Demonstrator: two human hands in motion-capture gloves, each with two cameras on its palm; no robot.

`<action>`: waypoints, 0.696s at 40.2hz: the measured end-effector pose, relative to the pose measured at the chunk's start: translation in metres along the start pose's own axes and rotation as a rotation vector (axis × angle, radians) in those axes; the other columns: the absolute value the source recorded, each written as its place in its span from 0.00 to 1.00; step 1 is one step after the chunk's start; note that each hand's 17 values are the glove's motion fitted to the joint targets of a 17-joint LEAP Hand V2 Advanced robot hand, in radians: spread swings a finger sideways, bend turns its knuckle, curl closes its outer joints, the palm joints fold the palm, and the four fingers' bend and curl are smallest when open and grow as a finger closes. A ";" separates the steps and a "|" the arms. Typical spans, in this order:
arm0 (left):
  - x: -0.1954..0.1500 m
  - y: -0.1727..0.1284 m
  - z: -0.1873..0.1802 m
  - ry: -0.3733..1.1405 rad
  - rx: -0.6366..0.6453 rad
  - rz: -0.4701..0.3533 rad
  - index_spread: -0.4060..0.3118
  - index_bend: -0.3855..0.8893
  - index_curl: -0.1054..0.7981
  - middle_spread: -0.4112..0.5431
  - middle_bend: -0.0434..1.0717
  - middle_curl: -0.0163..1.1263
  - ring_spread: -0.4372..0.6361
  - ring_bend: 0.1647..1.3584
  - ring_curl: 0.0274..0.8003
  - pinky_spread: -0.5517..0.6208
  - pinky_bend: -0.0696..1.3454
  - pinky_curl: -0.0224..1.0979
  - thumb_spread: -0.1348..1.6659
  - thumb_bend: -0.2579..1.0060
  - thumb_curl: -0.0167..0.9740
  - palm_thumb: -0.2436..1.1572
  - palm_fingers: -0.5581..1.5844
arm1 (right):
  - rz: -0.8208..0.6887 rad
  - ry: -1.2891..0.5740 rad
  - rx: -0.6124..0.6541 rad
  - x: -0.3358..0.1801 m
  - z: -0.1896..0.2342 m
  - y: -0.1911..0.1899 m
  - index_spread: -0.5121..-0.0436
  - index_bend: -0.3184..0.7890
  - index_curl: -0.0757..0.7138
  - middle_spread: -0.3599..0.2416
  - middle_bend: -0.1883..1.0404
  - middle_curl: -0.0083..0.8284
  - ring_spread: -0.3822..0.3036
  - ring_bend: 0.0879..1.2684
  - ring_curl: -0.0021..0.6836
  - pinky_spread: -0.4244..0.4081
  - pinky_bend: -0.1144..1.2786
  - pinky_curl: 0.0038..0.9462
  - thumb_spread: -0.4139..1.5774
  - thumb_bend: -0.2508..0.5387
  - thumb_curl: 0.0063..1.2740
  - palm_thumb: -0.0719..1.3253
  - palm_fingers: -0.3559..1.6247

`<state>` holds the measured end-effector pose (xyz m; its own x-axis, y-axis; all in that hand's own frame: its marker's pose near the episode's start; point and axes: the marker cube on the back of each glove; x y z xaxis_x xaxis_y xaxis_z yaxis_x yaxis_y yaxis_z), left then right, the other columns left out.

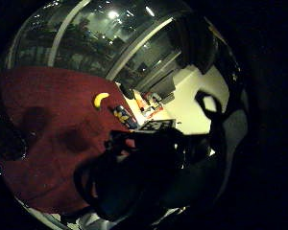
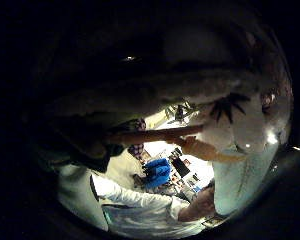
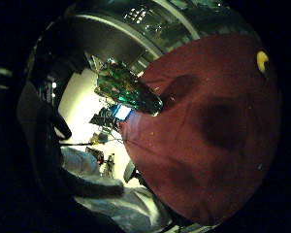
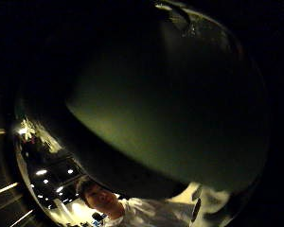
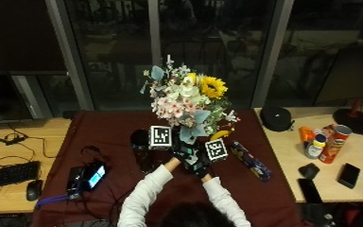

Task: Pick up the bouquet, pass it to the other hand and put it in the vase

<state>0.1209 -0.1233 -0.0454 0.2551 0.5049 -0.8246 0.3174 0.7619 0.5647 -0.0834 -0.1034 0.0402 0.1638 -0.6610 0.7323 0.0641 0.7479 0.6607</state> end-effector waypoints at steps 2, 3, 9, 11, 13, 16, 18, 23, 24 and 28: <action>-0.001 -0.004 -0.006 -0.038 0.050 -0.026 0.21 0.46 0.49 0.09 0.62 0.48 0.07 0.55 0.52 0.12 0.50 0.41 0.58 0.19 0.44 0.72 0.92 | 0.006 -0.032 -0.038 -0.005 0.004 0.005 0.63 0.56 0.84 0.34 0.85 0.78 0.29 0.82 0.84 0.23 0.69 0.61 0.60 0.30 0.50 0.77 0.81; -0.002 -0.006 -0.010 -0.062 0.071 -0.049 0.21 0.46 0.50 0.08 0.62 0.49 0.07 0.55 0.52 0.11 0.51 0.42 0.58 0.19 0.44 0.72 0.92 | -0.003 -0.039 -0.046 -0.006 0.004 0.007 0.60 0.46 0.79 0.33 0.79 0.74 0.29 0.80 0.82 0.21 0.72 0.61 0.60 0.30 0.50 0.77 0.73; 0.017 -0.026 -0.030 0.011 0.129 0.049 0.18 0.47 0.55 0.06 0.68 0.50 0.05 0.58 0.55 0.10 0.52 0.43 0.59 0.18 0.44 0.72 0.93 | 0.074 0.019 -0.008 -0.008 -0.007 0.019 0.54 0.34 0.69 0.32 0.62 0.67 0.26 0.69 0.77 0.19 0.70 0.58 0.59 0.27 0.49 0.75 0.62; 0.029 -0.036 -0.044 0.034 0.155 0.104 0.17 0.49 0.57 0.05 0.69 0.51 0.05 0.58 0.55 0.10 0.52 0.43 0.59 0.18 0.44 0.71 0.93 | 0.071 0.023 0.017 -0.007 -0.015 0.020 0.52 0.33 0.65 0.32 0.59 0.65 0.26 0.65 0.74 0.19 0.69 0.55 0.60 0.27 0.49 0.75 0.60; 0.034 -0.045 -0.060 -0.011 0.190 0.069 0.17 0.51 0.58 0.05 0.71 0.52 0.05 0.59 0.56 0.09 0.53 0.44 0.60 0.18 0.44 0.71 0.93 | 0.065 0.009 0.043 -0.007 -0.023 0.021 0.51 0.33 0.61 0.32 0.57 0.63 0.26 0.63 0.72 0.19 0.66 0.53 0.60 0.27 0.48 0.74 0.61; 0.042 -0.059 -0.083 -0.075 0.249 0.056 0.16 0.52 0.60 0.04 0.72 0.52 0.05 0.60 0.57 0.09 0.53 0.44 0.61 0.18 0.43 0.71 0.93 | 0.066 0.018 0.067 -0.006 -0.032 0.021 0.52 0.34 0.57 0.31 0.54 0.61 0.25 0.59 0.68 0.20 0.64 0.50 0.61 0.27 0.47 0.73 0.62; 0.050 -0.071 -0.100 -0.110 0.294 0.075 0.16 0.52 0.62 0.04 0.73 0.52 0.05 0.60 0.57 0.09 0.54 0.44 0.61 0.18 0.43 0.71 0.93 | -0.003 0.072 0.072 -0.002 -0.039 0.018 0.52 0.35 0.55 0.32 0.53 0.60 0.25 0.57 0.66 0.20 0.63 0.48 0.61 0.27 0.47 0.72 0.63; 0.060 -0.095 -0.140 -0.173 0.390 0.018 0.15 0.53 0.64 0.04 0.75 0.53 0.05 0.61 0.58 0.09 0.54 0.45 0.62 0.19 0.43 0.71 0.92 | -0.057 0.136 0.073 0.006 -0.048 0.017 0.54 0.37 0.52 0.32 0.49 0.59 0.25 0.52 0.64 0.21 0.60 0.45 0.61 0.28 0.47 0.71 0.66; 0.062 -0.098 -0.145 -0.171 0.400 0.001 0.15 0.53 0.64 0.04 0.75 0.53 0.05 0.61 0.58 0.09 0.55 0.45 0.62 0.19 0.43 0.71 0.92 | -0.001 0.128 0.078 0.004 -0.047 0.019 0.54 0.37 0.51 0.32 0.49 0.59 0.25 0.51 0.63 0.22 0.59 0.45 0.61 0.28 0.47 0.71 0.66; 0.062 -0.106 -0.164 -0.187 0.426 -0.034 0.14 0.53 0.66 0.04 0.76 0.53 0.05 0.62 0.59 0.09 0.55 0.45 0.62 0.19 0.44 0.71 0.92 | 0.056 0.065 0.079 -0.003 -0.043 0.022 0.56 0.37 0.50 0.34 0.47 0.58 0.24 0.49 0.63 0.22 0.57 0.44 0.61 0.28 0.47 0.72 0.68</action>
<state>-0.0468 -0.1060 -0.1617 0.3864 0.3709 -0.8445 0.6650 0.5224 0.5337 -0.0401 -0.0822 0.0450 0.2288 -0.6108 0.7580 -0.0245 0.7748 0.6317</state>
